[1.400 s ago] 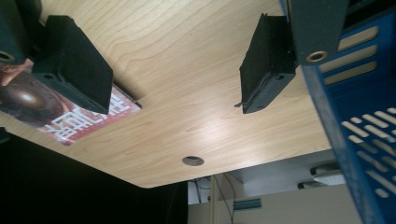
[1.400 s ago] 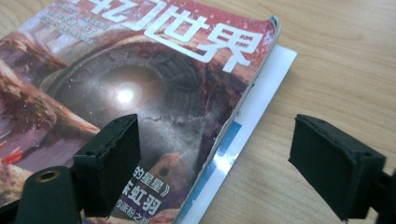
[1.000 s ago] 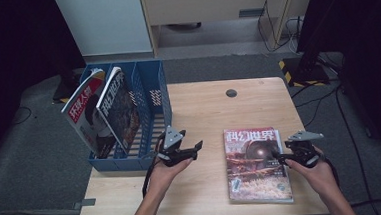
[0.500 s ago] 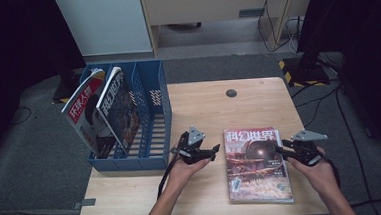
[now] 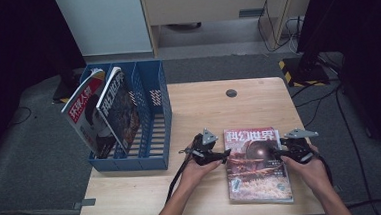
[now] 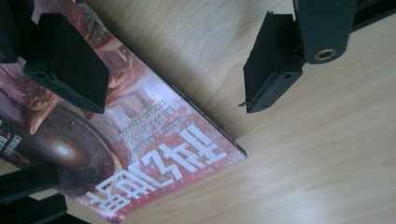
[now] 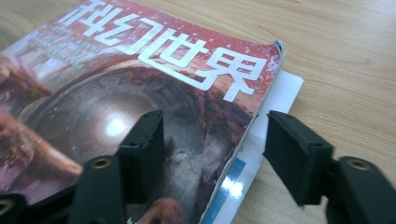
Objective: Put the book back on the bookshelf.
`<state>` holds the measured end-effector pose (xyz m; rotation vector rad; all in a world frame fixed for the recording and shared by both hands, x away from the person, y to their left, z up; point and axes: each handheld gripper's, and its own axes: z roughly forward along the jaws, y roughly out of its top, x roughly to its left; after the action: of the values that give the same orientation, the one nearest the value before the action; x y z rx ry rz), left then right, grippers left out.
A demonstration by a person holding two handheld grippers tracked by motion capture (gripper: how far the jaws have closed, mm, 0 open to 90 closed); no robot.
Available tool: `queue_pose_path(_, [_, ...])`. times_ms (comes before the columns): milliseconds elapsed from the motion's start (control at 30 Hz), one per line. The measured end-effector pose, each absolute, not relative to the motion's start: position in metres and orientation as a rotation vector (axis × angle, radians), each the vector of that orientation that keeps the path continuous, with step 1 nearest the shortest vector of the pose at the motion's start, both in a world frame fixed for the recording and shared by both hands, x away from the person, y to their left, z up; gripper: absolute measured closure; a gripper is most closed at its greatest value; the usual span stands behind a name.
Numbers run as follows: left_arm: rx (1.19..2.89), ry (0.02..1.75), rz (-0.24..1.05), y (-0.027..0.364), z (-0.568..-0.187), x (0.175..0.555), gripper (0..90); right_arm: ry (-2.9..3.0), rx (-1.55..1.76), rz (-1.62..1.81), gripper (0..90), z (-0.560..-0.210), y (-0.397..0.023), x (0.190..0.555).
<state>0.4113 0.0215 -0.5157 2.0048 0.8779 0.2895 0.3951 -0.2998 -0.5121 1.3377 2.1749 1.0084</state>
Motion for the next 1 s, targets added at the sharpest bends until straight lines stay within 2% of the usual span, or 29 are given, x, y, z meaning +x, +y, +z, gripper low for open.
queue_pose_path(67, [2.017, 0.877, 0.287, 0.019, -0.518, 0.41, 22.0, 2.169, 1.363, 1.026, 29.7, -0.514, -0.3, 0.398])
queue_pose_path(233, [2.021, 0.877, 0.308, 0.018, -0.521, 0.406, 23.1, 2.189, 1.379, 1.071, 27.1, -0.517, -0.301, 0.401])
queue_pose_path(367, [2.008, 0.903, 0.327, 0.019, -0.524, 0.404, 29.1, 2.194, 1.376, 1.081, 27.6, -0.517, -0.299, 0.399])
queue_pose_path(467, [1.999, 0.913, 0.267, 0.019, -0.528, 0.403, 30.0, 2.206, 1.366, 1.091, 27.9, -0.518, -0.297, 0.399])
queue_pose_path(733, [1.971, 0.918, 0.21, 0.02, -0.53, 0.395, 42.2, 2.21, 1.35, 1.072, 28.0, -0.517, -0.296, 0.398])
queue_pose_path(833, [1.954, 0.928, 0.15, 0.019, -0.532, 0.392, 42.2, 2.207, 1.349, 1.071, 28.0, -0.517, -0.295, 0.398])
queue_pose_path(1000, [1.96, 0.922, 0.133, 0.018, -0.532, 0.391, 41.6, 2.202, 1.355, 1.067, 28.2, -0.517, -0.294, 0.397])
